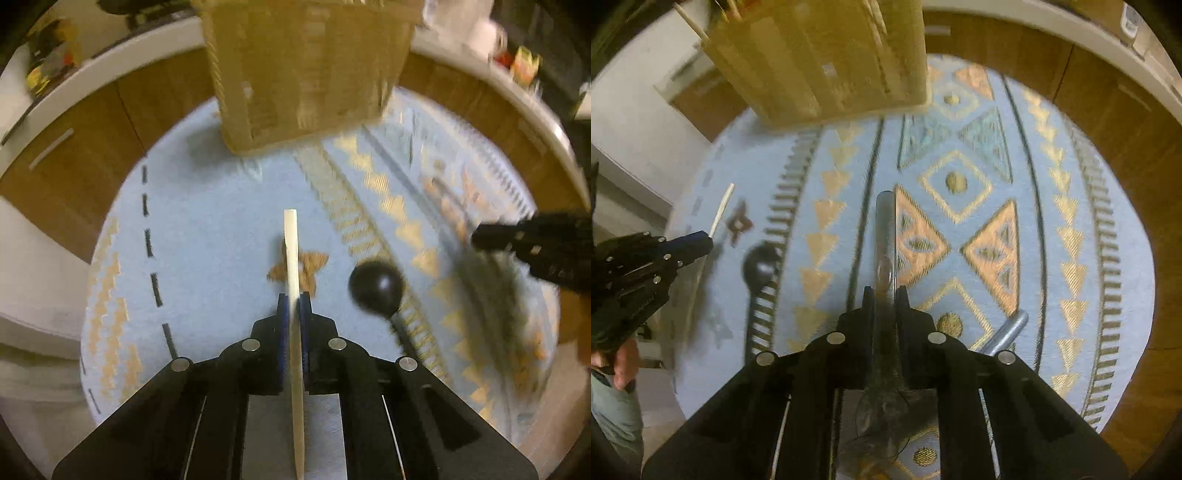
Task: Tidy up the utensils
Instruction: 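Lift the chopstick and metal utensil and carry them above the beige basket with both tools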
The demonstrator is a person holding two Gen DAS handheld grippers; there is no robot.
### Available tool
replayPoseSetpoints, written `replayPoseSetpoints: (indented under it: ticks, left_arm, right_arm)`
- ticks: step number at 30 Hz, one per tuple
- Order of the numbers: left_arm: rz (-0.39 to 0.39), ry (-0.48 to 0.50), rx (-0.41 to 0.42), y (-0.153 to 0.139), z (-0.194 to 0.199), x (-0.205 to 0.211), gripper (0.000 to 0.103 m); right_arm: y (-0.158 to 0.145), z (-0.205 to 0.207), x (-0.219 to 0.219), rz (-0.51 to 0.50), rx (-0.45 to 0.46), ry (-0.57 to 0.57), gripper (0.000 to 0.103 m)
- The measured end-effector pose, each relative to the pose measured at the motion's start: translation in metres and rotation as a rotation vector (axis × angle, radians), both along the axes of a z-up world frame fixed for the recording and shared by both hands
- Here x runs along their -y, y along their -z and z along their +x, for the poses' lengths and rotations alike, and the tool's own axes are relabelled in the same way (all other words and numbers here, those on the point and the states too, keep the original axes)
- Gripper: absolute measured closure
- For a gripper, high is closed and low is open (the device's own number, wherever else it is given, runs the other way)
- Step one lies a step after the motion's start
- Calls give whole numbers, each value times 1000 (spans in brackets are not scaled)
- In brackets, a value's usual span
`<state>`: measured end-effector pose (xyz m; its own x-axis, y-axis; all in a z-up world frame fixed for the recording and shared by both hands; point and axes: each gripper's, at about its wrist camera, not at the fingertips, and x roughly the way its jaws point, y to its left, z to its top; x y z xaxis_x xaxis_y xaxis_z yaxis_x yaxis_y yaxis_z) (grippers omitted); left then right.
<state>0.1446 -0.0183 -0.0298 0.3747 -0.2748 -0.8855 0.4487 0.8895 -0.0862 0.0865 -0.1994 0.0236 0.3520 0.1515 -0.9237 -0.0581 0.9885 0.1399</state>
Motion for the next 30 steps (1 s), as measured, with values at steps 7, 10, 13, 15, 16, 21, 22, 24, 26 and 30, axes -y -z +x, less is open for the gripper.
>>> replayPoseSetpoints:
  ticks: [7, 10, 13, 15, 16, 21, 22, 24, 26, 30]
  left_arm:
    - [-227, -73, 220, -71, -12, -23, 99]
    - [-283, -97, 337, -102, -12, -26, 99]
    - [-327, -114, 441, -134, -15, -28, 99]
    - [-350, -123, 498, -151, -14, -28, 99]
    - [-367, -128, 531, -160, -12, -26, 99]
    - [-457, -146, 645, -191, -2, -23, 99]
    - [-485, -152, 665, -198, 4, -25, 99]
    - [-523, -161, 697, -206, 10, -27, 99]
    - [-548, -175, 737, -214, 21, -30, 99]
    - [-590, -201, 786, -223, 45, -32, 99]
  right_arm:
    - [-55, -15, 1, 53, 209, -22, 93]
    - [-79, -20, -1, 50, 318, -30, 93]
    - [-105, -19, 1, 51, 402, -32, 93]
    - [-115, -16, 1, 65, 442, -34, 93]
    - [-122, -12, -1, 71, 470, -36, 93]
    - [-150, 13, -3, 40, 573, -19, 93]
    - [-152, 20, -3, 43, 589, -14, 93]
    - [-160, 36, 1, 43, 631, 7, 93]
    - [-170, 50, 6, 55, 668, 29, 93]
    - [-180, 80, 16, 58, 729, 71, 93]
